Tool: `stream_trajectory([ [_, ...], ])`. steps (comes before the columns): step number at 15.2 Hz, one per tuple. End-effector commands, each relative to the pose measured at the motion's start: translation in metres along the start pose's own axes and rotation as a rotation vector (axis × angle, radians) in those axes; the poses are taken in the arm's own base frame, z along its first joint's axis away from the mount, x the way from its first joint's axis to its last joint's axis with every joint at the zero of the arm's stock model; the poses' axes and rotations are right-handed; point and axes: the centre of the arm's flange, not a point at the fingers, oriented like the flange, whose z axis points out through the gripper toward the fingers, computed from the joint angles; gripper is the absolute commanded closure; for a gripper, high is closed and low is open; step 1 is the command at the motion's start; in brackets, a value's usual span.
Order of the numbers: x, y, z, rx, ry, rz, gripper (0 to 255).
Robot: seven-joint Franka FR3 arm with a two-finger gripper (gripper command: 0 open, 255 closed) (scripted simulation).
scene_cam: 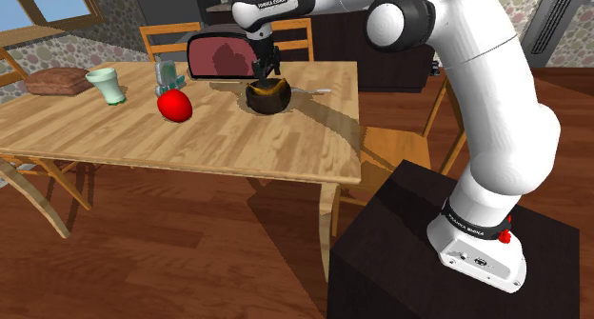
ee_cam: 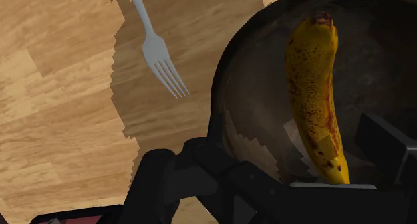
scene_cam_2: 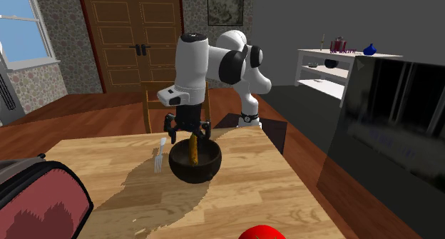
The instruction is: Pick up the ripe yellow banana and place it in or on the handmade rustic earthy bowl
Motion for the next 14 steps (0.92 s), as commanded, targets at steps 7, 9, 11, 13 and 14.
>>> stream_trajectory([
  [7,0.000,0.000,-0.050,0.000,0.000,0.000,0],
  [9,0.000,0.000,-0.050,0.000,0.000,0.000,0],
  [11,0.000,0.000,-0.050,0.000,0.000,0.000,0],
  [13,0.000,0.000,-0.050,0.000,0.000,0.000,0],
  [14,0.000,0.000,-0.050,0.000,0.000,0.000,0],
])
